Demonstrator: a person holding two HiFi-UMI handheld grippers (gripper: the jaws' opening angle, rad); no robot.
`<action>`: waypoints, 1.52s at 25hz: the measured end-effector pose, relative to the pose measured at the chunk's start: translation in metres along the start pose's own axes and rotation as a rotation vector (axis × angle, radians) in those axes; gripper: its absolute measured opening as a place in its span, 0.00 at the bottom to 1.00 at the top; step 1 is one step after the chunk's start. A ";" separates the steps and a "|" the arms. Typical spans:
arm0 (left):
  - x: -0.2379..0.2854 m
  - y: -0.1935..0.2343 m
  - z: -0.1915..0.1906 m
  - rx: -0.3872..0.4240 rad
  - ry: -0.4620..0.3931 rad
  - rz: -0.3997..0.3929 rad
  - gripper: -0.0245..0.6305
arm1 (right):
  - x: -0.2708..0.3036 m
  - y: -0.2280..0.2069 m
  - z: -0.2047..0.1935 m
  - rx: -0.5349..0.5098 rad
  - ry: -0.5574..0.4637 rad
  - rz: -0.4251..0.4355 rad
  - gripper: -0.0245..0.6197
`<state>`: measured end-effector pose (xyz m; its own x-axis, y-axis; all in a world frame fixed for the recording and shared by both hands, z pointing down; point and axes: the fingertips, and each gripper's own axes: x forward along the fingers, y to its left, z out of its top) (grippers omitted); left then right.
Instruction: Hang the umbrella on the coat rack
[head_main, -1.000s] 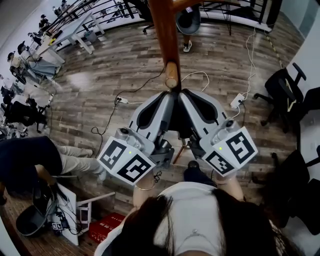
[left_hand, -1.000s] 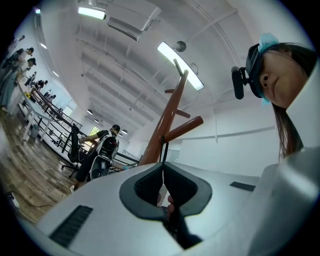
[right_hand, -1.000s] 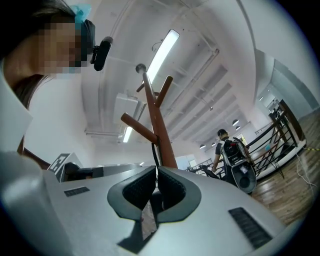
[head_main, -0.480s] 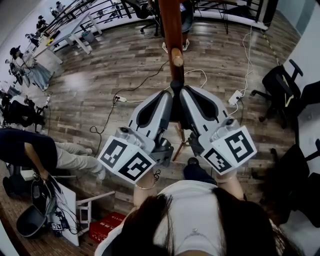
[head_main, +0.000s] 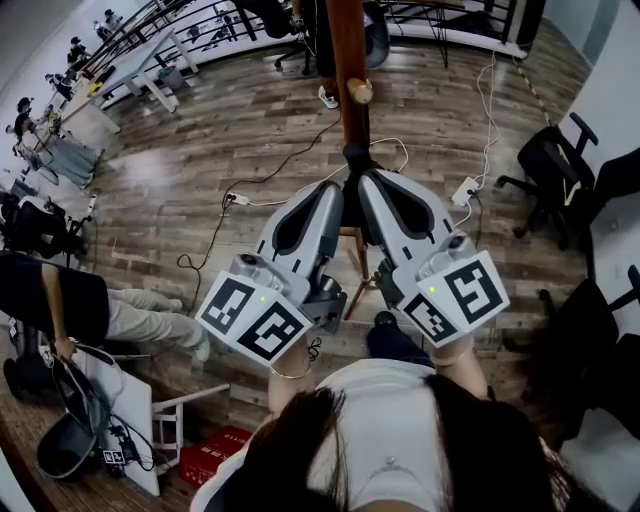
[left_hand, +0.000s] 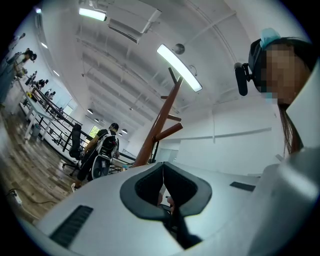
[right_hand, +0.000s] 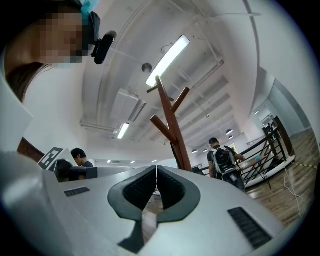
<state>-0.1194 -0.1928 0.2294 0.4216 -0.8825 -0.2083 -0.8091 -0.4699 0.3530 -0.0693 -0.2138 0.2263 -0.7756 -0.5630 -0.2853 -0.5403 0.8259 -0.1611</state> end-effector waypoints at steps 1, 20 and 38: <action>-0.002 -0.001 0.000 0.000 0.000 0.001 0.06 | -0.002 0.002 0.000 0.002 -0.001 0.001 0.09; -0.056 -0.031 -0.004 -0.008 -0.001 -0.017 0.06 | -0.044 0.050 -0.001 -0.007 0.010 -0.018 0.09; -0.112 -0.074 -0.009 -0.019 -0.004 -0.036 0.06 | -0.095 0.101 0.008 -0.021 -0.001 -0.040 0.09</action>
<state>-0.1033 -0.0591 0.2349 0.4485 -0.8652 -0.2244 -0.7855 -0.5013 0.3628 -0.0476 -0.0760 0.2296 -0.7531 -0.5954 -0.2799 -0.5775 0.8020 -0.1523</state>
